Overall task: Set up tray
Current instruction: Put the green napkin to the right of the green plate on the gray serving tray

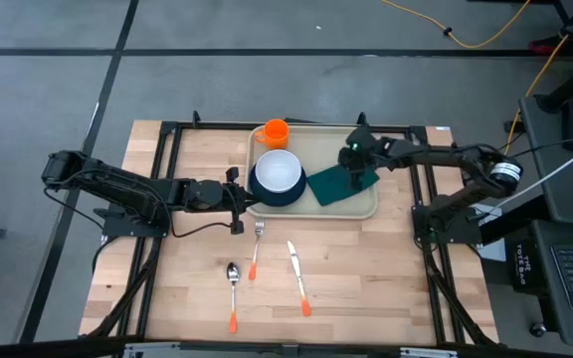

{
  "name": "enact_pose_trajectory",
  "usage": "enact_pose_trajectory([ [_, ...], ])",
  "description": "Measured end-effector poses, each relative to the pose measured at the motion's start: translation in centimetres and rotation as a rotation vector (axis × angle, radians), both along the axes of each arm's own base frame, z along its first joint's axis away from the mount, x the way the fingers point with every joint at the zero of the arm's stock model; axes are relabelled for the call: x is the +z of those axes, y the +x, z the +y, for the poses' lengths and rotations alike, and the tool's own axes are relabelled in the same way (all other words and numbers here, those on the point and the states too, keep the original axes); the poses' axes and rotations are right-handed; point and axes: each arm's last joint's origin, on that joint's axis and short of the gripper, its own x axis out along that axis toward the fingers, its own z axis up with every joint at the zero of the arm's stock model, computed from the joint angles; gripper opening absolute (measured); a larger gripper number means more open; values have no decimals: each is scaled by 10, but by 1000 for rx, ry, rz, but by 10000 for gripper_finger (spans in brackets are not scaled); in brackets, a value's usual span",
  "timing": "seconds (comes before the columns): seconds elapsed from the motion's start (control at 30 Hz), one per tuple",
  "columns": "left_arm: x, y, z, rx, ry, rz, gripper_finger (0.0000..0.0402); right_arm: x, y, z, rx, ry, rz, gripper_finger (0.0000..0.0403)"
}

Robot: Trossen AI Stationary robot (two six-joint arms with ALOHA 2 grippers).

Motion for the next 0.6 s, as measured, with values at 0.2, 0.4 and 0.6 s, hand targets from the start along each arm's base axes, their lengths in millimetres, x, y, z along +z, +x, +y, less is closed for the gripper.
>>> enact_pose_trajectory([
  [0.2, 0, 0, 0, 4, 2, 0, 1, 7, 15, 39, 140, 3, -10, 1],
  [0.4, 0, 0, 0, 4, 2, 0, 5, 10, 25, 69, 175, -11, -22, 1],
  [0.6, 0, 0, 0, 4, 2, -1, 1, 12, 31, 80, 185, -47, -37, 20],
])
